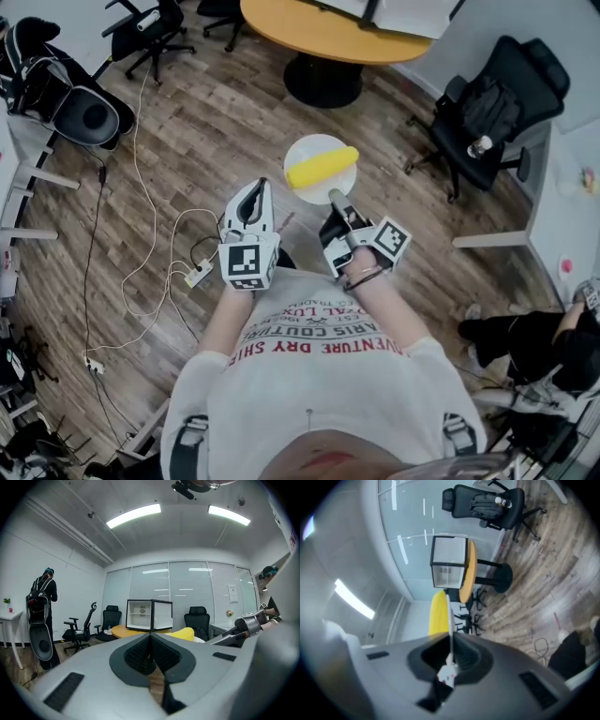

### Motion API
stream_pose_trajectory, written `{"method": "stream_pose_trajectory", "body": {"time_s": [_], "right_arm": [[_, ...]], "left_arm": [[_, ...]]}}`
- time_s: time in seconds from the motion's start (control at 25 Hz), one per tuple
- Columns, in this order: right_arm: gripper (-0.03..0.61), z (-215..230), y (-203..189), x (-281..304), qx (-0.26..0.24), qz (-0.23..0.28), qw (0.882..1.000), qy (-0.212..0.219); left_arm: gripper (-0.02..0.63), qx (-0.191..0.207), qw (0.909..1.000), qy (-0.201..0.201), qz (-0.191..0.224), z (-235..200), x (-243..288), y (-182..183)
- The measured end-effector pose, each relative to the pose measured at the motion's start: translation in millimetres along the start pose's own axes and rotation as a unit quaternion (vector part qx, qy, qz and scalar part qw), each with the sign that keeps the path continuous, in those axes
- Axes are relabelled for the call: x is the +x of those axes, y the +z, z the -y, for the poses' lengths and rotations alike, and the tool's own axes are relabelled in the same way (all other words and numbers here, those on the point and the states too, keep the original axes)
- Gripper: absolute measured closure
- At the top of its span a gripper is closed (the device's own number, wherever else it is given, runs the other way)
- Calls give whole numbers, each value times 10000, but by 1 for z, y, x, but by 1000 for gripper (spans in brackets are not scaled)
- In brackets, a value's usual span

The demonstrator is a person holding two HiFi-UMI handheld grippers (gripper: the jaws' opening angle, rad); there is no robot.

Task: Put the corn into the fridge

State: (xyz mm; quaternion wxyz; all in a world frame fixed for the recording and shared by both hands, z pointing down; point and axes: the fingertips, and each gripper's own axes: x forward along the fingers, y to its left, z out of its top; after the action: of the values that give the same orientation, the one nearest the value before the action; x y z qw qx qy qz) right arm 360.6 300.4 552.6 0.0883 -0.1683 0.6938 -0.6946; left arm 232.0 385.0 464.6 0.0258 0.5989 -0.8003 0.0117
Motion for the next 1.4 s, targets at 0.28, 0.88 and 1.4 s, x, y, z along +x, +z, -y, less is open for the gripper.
{"method": "stream_pose_trajectory", "body": {"time_s": [0.28, 0.88, 1.4], "right_arm": [[541, -8, 1, 69, 108, 250, 9995, -149], [541, -35, 6, 202, 225, 648, 9976, -59], [541, -26, 81, 325, 297, 303, 9989, -176]], "left_arm": [[588, -23, 9997, -237, -26, -62, 52, 11], [588, 127, 9976, -685, -42, -172, 133, 29], [588, -152, 9984, -538, 10, -219, 259, 29]]}}
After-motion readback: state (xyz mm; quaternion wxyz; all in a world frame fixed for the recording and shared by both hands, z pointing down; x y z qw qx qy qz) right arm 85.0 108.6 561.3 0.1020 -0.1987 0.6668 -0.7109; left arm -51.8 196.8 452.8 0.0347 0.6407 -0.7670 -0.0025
